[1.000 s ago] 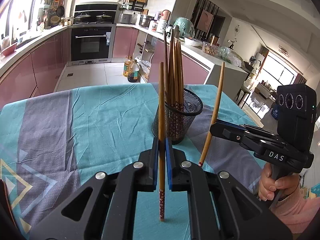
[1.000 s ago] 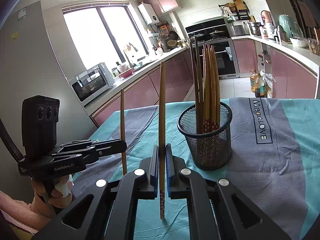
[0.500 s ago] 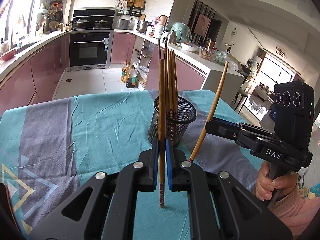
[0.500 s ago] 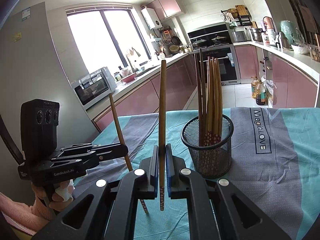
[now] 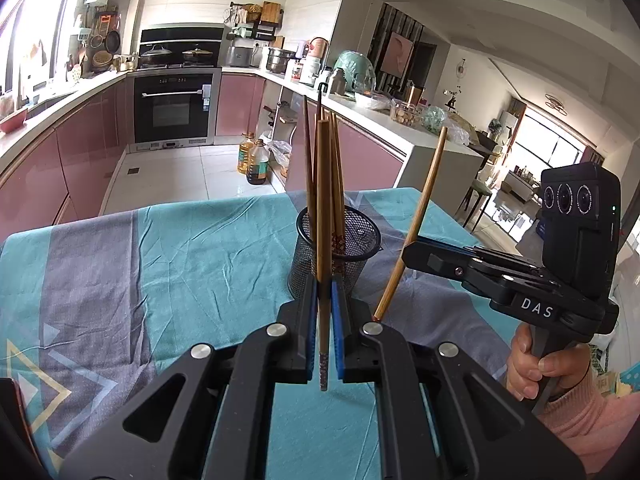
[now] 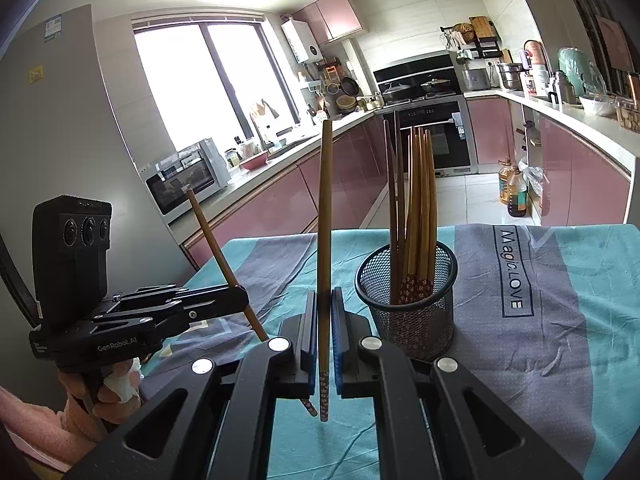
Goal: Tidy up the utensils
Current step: 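Lift the left tool's chopstick toward the mesh cup while the right tool raises its chopstick, then carry the right tool's chopstick over the mesh cup while the left tool holds its chopstick beside it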
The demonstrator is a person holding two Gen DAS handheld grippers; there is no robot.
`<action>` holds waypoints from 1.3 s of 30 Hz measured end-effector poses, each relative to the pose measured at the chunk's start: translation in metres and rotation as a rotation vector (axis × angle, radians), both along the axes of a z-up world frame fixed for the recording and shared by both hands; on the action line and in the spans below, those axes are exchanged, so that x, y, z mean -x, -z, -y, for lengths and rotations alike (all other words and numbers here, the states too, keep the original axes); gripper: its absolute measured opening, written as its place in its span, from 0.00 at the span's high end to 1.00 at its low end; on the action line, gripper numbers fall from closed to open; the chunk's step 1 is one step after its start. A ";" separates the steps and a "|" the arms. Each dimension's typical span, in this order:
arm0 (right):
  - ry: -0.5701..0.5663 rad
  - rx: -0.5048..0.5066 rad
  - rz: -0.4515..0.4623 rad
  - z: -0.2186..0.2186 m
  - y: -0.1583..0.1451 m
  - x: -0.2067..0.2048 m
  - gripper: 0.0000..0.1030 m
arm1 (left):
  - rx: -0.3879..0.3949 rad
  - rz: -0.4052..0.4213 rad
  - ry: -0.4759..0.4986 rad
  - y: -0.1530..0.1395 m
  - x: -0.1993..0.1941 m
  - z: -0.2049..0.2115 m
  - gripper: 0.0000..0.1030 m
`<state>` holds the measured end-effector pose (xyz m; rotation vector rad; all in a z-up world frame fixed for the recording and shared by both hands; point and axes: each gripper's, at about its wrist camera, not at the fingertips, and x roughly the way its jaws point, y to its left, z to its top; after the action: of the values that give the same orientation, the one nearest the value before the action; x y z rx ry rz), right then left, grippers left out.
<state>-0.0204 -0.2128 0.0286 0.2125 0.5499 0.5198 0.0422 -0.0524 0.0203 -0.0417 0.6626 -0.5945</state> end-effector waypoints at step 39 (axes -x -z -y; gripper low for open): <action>0.015 0.012 0.045 0.007 -0.014 -0.001 0.95 | -0.005 0.057 0.030 -0.018 0.004 0.008 0.93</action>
<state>-0.0189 -0.2200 0.0428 0.1933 0.5072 0.5059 0.0381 -0.0600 0.0380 -0.0104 0.6107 -0.6213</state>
